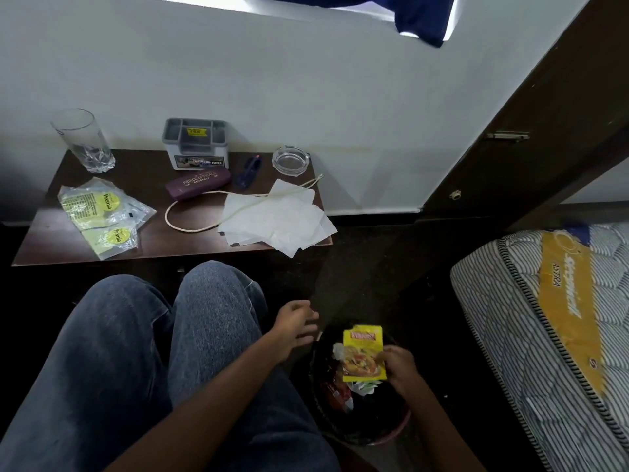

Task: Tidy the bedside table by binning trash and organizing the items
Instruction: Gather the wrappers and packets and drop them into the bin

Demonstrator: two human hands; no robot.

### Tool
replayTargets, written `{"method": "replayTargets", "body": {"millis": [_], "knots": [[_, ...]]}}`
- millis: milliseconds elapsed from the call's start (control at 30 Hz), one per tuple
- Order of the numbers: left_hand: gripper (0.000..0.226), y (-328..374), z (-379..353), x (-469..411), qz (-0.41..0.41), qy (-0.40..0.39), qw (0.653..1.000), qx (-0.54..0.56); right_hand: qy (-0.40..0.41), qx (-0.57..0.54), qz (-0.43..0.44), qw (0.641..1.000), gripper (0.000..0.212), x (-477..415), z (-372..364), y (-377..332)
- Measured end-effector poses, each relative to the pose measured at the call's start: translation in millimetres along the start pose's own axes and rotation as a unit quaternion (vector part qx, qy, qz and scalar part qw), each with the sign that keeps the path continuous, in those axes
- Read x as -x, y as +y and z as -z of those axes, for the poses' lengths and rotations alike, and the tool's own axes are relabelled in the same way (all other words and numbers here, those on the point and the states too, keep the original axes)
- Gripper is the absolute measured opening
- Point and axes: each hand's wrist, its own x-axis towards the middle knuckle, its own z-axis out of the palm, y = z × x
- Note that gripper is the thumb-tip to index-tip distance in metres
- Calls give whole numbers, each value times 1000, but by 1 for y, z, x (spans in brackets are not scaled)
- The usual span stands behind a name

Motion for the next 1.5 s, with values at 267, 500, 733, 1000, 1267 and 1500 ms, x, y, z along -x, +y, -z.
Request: {"method": "replayTargets", "body": {"millis": [267, 500, 733, 1000, 1267, 1500], "knots": [[30, 3, -3, 7, 6, -19, 1000, -17, 22, 45, -52, 997, 13, 0, 23, 31], [26, 21, -6, 17, -55, -3, 998, 29, -55, 73, 22, 996, 8, 12, -5, -27], [20, 105, 48, 42, -188, 12, 977, 98, -169, 107, 110, 974, 13, 39, -90, -127], [21, 147, 194, 50, -249, 150, 942, 169, -291, 190, 213, 913, 14, 96, -233, -217], [21, 115, 297, 48, -201, 238, 913, 264, -340, 252, 219, 879, 19, 130, -378, -211], [23, 82, 336, 44, -137, 265, 910, 287, -253, 341, 227, 877, 18, 127, -461, -166]]}}
